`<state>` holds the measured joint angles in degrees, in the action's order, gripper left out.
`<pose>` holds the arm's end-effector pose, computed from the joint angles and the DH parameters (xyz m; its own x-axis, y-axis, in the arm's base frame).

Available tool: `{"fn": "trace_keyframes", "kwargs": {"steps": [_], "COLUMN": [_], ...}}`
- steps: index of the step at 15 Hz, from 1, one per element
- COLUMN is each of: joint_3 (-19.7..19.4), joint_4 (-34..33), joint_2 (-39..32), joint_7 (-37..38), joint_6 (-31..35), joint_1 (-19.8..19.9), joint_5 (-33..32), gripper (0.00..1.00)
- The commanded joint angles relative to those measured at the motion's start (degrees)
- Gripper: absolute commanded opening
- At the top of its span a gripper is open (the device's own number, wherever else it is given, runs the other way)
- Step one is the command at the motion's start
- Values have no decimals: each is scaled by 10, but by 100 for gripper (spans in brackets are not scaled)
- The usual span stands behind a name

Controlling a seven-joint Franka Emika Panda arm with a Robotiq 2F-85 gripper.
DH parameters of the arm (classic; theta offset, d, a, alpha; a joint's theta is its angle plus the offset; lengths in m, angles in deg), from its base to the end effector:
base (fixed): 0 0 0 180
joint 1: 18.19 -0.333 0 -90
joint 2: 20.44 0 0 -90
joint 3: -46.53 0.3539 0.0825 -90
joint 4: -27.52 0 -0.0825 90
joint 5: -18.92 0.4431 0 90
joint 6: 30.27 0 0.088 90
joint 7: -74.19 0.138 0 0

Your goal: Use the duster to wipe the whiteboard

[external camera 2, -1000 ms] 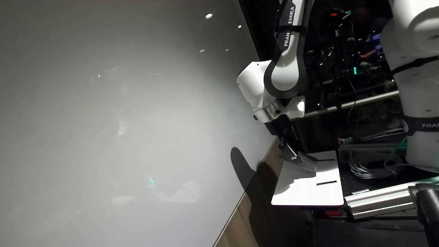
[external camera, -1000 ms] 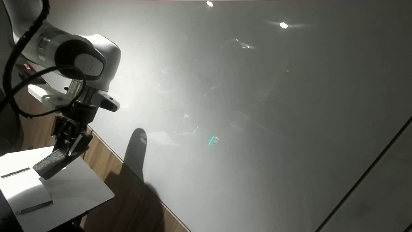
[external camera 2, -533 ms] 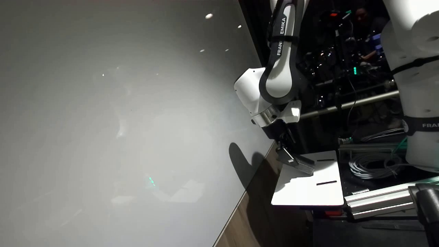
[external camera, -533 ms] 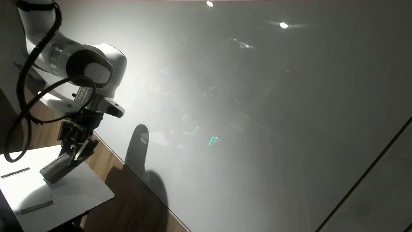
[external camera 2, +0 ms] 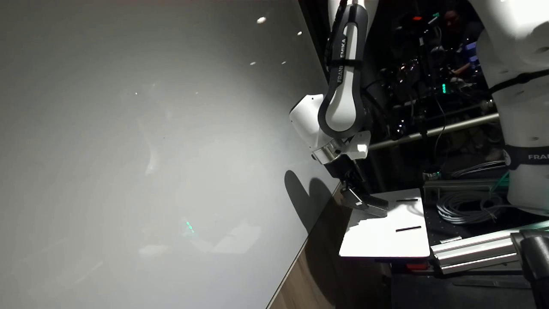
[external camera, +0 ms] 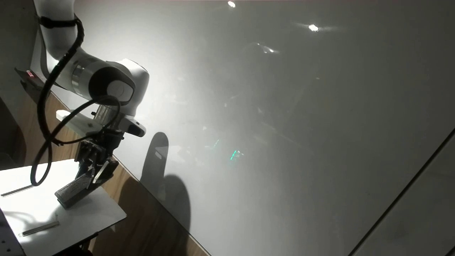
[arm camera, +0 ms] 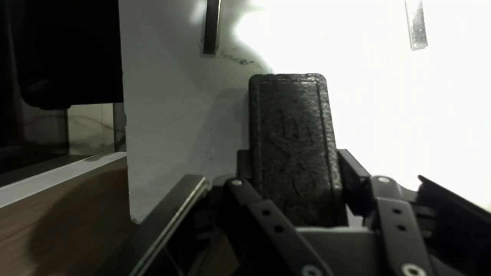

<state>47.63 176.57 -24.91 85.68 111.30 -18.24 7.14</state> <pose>0.4391 0.0056 0.1665 0.9812 -0.0184 -0.1920 0.0070 -0.9914 0.1304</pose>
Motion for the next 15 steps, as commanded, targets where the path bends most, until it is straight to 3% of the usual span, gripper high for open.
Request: {"fn": "trace_keyframes", "kwargs": {"steps": [1,3,9,12,15], "joint_3": [-4,-3,-4,2,9], "joint_4": [-17,-15,-16,-7,15], "joint_2": [-26,-31,-41,-1,85], "joint_7": [3,-2,-7,-26,-57], "joint_6": [-6,-11,-16,-26,-43], "joint_1": [-8,-11,-15,-14,-14], "joint_5": [3,10,15,37,67], "gripper": [87,100,100,100,100]}}
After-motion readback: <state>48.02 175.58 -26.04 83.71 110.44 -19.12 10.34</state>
